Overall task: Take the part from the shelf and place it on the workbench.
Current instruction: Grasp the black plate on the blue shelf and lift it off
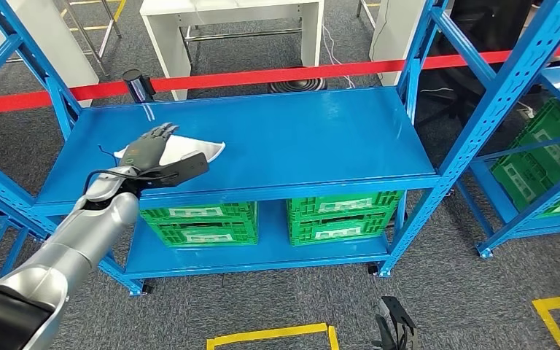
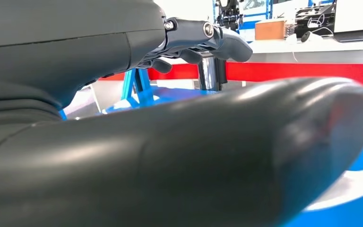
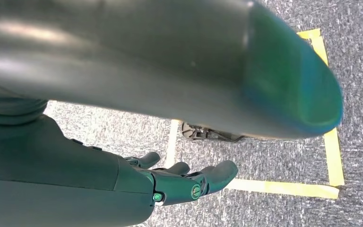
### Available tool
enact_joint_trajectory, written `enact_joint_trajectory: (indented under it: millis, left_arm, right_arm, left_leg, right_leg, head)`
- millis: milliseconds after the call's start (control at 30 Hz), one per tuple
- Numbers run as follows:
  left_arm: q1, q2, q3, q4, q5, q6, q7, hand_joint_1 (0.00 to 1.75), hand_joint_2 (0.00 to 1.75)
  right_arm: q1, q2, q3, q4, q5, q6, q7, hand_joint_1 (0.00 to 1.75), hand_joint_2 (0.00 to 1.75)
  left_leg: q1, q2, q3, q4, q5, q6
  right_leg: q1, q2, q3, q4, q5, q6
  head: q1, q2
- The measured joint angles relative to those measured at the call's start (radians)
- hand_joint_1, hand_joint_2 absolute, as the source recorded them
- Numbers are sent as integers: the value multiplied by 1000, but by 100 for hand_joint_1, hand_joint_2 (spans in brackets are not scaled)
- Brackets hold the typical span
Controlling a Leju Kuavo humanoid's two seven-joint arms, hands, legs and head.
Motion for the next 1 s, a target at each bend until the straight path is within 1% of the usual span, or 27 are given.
enact_joint_trajectory:
  millis: [200, 367, 600, 833, 1000]
  left_arm:
    - [8, -28, 0, 12, 8, 10, 22, 0, 0]
    - [17, -36, 0, 21, 22, 27, 40, 0, 0]
    - [31, -49, 3, 28, 38, 37, 39, 0, 0]
    - [85, -90, 30, 28, 85, 68, 57, 0, 0]
    - [100, -102, 39, 28, 92, 73, 59, 0, 0]
  right_arm:
    - [0, 0, 0, 0, 2, 6, -2, 0, 0]
    - [0, -1, 0, 0, 8, 9, -5, 0, 0]
    - [-1, -1, 0, 0, 11, 5, 1, 0, 0]
    - [-5, -1, 0, 0, 18, 4, 3, 0, 0]
    - [-5, -1, 0, 0, 19, 5, 1, 0, 0]
  left_leg:
    - [0, 0, -1, 1, 0, 0]
    - [0, 0, -1, 1, 0, 0]
    - [0, 0, -1, 1, 0, 1]
    - [-1, 0, -1, 1, 0, 1]
    - [-1, 0, -2, 1, 0, 2]
  right_leg:
    - [0, 0, 0, 0, 1, 1]
    - [0, 0, 0, 0, 1, 1]
    - [0, 0, -1, 0, 1, 1]
    - [-1, 0, -1, 0, 1, 1]
    - [-1, 0, -1, 0, 1, 2]
  head:
    - [0, 0]
    - [0, 0]
    - [0, 0]
    - [0, 0]
    - [0, 0]
